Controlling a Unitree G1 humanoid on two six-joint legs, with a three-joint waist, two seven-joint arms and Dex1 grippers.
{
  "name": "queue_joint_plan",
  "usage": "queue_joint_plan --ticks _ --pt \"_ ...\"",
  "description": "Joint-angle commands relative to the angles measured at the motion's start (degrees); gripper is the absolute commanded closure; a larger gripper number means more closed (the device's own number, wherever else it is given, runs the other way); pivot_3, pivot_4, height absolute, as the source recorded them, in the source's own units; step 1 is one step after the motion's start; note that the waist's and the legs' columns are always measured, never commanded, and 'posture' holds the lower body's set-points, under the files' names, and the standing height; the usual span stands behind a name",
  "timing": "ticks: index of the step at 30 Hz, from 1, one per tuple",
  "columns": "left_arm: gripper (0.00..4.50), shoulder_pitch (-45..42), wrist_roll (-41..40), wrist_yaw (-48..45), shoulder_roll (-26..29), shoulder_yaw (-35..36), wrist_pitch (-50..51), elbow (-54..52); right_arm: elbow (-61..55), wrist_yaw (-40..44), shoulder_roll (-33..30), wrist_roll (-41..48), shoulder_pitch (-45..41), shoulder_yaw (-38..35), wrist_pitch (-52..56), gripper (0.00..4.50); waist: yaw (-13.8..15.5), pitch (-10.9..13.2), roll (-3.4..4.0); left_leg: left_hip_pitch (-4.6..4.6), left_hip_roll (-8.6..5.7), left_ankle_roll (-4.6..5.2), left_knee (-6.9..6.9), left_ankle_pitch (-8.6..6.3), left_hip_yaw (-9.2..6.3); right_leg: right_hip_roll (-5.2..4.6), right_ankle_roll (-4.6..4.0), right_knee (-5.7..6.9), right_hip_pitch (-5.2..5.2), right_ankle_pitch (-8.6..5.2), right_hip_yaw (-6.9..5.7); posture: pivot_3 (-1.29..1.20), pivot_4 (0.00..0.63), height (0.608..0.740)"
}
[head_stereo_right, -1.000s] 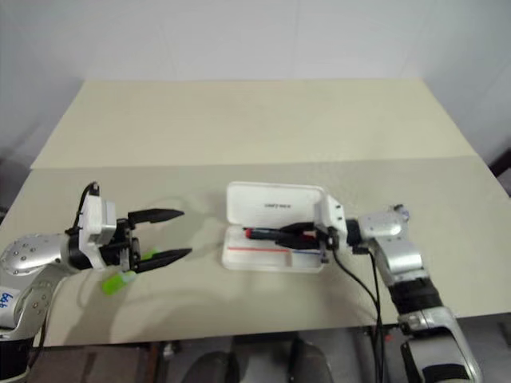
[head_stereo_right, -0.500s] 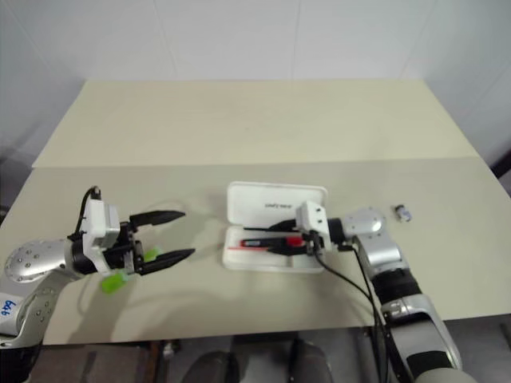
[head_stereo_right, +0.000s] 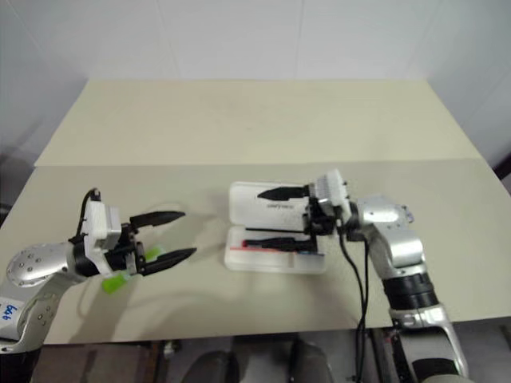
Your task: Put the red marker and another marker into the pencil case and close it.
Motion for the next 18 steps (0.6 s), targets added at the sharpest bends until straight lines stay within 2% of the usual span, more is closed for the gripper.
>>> queue_joint_plan --ticks 1,5,10,15,18 --pt "0.54 4.31 3.53 3.76 -2.16 4.12 -4.32 0.41 -4.05 1.38 -3.94 3.85 1.29 -4.47 2.37 0.01 -0.04 0.00 0.01 0.01 0.00 0.01 -0.02 -0.02 0.01 0.00 0.00 -0.01 -0.01 0.00 -0.01 0.00 0.150 0.740" --pt "0.54 11.11 6.66 8.42 -5.37 7.74 -6.60 1.07 -2.53 6.78 -8.27 3.09 3.03 -5.18 0.10 0.01 -0.12 0.00 0.00 0.00 0.03 0.01 -0.08 -0.04 0.06 0.04 -0.01 -0.05 -0.07 -0.01 -0.01 0.00 0.150 0.740" --pt "0.54 17.60 9.59 13.88 -9.01 11.17 -8.17 0.82 5.55 12.66 -12.76 0.63 2.36 -5.14 -7.29 0.01 0.06 -0.02 -0.06 0.00 0.03 0.05 -0.04 -0.06 0.12 0.00 -0.01 -0.11 -0.05 -0.01 0.00 0.00 0.150 0.740" --pt "0.54 23.43 9.73 13.70 -10.84 12.74 -10.96 0.77 16.26 13.50 -18.11 -0.84 -1.06 -2.07 -16.85 0.01 -0.07 -0.01 -0.06 0.04 0.00 0.08 0.02 -0.07 0.12 -0.10 -0.01 -0.14 0.00 -0.01 -0.01 0.00 0.150 0.740" --pt "0.54 26.93 9.49 12.65 -11.66 14.15 -13.27 2.32 20.18 13.50 -18.70 -1.07 -3.92 -1.52 -18.11 0.01 -0.17 -0.02 -0.06 0.04 0.07 0.08 0.02 -0.07 0.13 -0.08 -0.02 -0.16 -0.04 -0.01 -0.03 0.00 0.150 0.740"
